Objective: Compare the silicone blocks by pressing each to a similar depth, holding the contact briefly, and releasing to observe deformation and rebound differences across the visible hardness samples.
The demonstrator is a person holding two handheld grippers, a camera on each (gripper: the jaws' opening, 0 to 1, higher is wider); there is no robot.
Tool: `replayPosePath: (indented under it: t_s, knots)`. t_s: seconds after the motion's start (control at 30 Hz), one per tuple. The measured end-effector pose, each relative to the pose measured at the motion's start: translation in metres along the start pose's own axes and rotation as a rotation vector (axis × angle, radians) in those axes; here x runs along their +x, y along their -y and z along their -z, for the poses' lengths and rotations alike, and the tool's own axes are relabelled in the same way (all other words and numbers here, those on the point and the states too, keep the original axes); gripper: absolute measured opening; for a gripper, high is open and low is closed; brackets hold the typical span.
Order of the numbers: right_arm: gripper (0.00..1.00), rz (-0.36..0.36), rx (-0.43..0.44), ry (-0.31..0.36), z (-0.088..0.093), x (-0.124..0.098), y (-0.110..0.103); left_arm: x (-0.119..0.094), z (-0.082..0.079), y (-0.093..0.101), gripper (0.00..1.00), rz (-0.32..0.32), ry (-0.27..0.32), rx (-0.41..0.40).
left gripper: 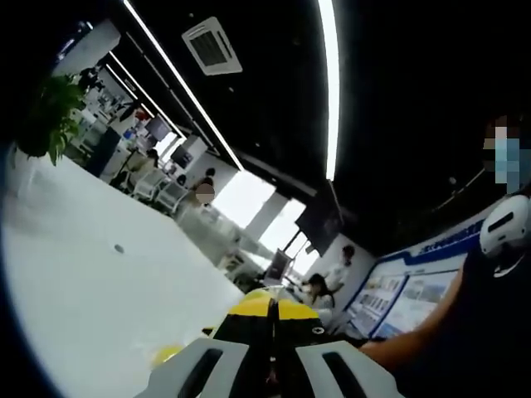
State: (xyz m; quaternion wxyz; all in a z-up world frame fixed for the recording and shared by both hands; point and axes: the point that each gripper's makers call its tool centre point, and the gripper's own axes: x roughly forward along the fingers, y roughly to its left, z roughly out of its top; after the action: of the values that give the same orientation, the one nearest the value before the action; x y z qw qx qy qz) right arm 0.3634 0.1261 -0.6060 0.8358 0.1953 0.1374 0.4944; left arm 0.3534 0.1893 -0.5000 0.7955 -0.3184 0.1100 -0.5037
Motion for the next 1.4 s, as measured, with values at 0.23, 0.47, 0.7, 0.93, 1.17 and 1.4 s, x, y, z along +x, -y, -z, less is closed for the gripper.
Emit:
replayPosePath:
  t_s: [0.23,0.47,0.7,0.93,1.17,1.4]
  knots:
    - [0.97,0.204,-0.118,0.001,-0.003,-0.035,0.045,-0.001,-0.005,-0.011,0.00,-0.033,0.018,-0.025]
    - [0.97,0.364,-0.292,0.000,-0.012,-0.066,0.069,-0.003,0.004,-0.029,0.00,-0.081,0.002,-0.044]
    - [0.97,0.404,-0.280,-0.010,0.005,-0.081,0.077,-0.009,0.015,-0.042,0.00,-0.117,-0.007,-0.075]
    - [0.97,0.457,-0.263,-0.020,0.030,-0.095,0.086,-0.015,0.021,-0.054,0.00,-0.153,-0.001,-0.130]
    - [0.97,0.485,-0.262,-0.011,0.033,-0.103,0.094,-0.019,0.025,-0.064,0.00,-0.183,0.009,-0.171]
    - [0.97,0.479,-0.248,-0.014,0.036,-0.104,0.094,-0.019,0.030,-0.067,0.00,-0.195,0.003,-0.178]
